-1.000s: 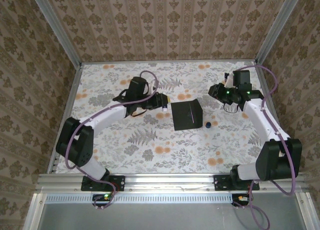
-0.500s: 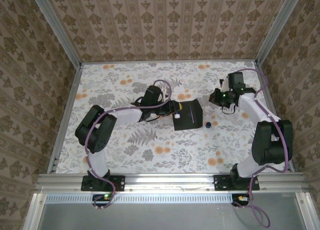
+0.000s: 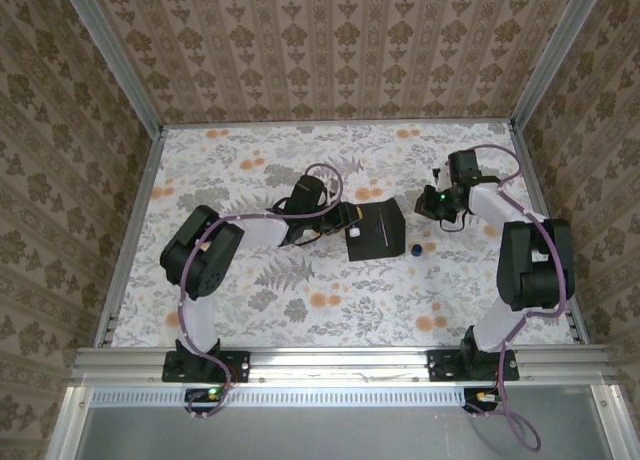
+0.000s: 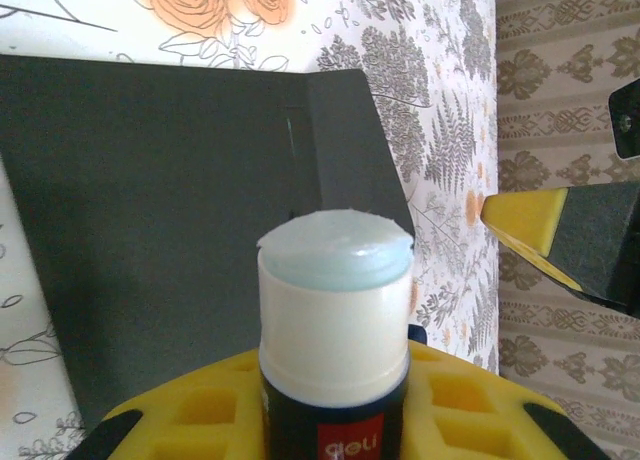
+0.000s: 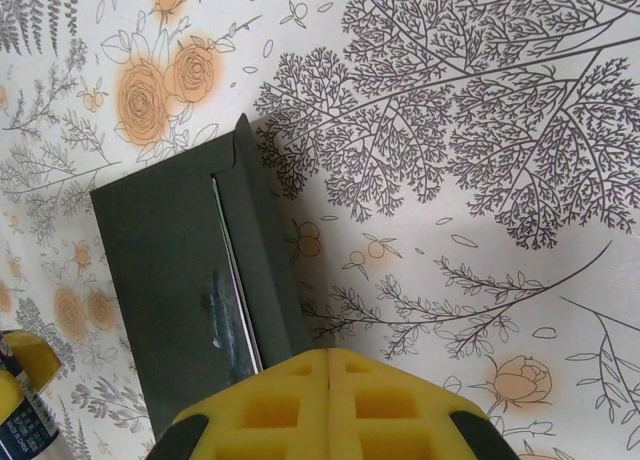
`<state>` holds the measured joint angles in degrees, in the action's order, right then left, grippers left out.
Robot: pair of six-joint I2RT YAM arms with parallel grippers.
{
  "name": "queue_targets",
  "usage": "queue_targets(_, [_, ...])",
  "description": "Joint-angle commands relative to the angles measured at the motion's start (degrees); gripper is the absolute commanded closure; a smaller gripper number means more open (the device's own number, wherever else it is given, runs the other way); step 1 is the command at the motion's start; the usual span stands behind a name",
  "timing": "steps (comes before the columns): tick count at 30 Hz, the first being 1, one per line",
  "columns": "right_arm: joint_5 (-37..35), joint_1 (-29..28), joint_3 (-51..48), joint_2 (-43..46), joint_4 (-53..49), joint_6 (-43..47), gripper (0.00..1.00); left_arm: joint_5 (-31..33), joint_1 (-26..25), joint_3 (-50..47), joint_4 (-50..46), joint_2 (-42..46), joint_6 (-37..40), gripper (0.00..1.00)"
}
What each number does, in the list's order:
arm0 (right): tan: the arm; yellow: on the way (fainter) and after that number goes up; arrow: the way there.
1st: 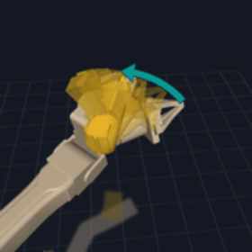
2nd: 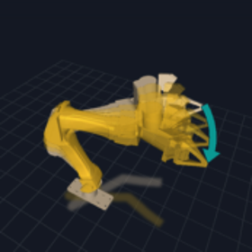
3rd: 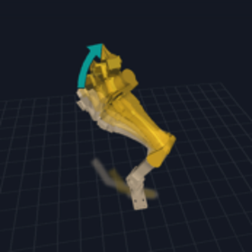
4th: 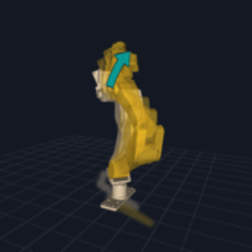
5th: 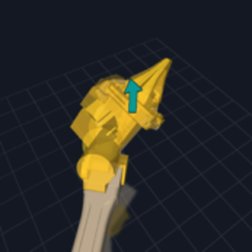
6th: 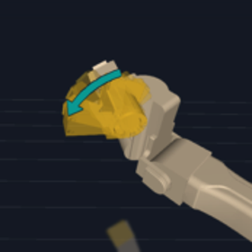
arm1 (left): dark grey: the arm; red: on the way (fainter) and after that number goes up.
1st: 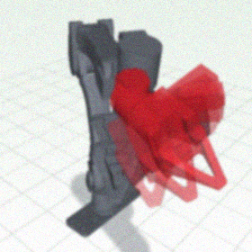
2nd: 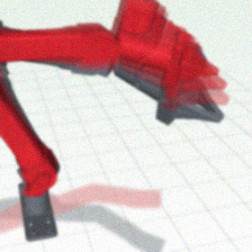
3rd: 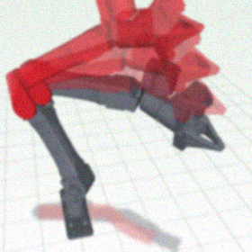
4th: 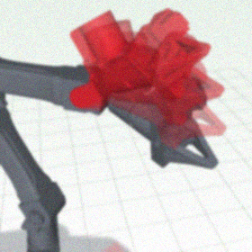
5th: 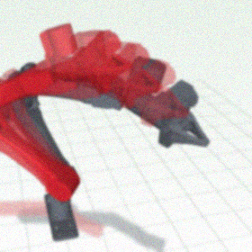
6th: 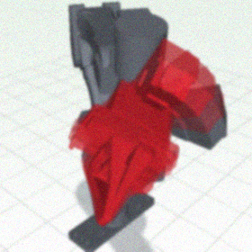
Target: Place the letter into the envelope and seal it
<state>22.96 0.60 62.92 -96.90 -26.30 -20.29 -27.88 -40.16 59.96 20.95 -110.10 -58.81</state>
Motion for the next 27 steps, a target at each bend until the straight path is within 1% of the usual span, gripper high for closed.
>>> queue_targets(1, [-0.1,0.3,0.8,-1.4,0.2,1.7,1.00,1.6,-0.4,-0.2,-3.8,0.4,0.0,1.00])
queue_targets(7, [-0.1,0.3,1.0,-3.0,0.2,2.8,1.00,1.8,-0.4,-0.9,-5.5,0.4,1.1,1.00])
queue_targets(27, [2.2,0.3,1.1,-6.6,2.0,4.3,1.00,1.4,-0.9,0.2,-4.1,-4.0,1.7,1.00])
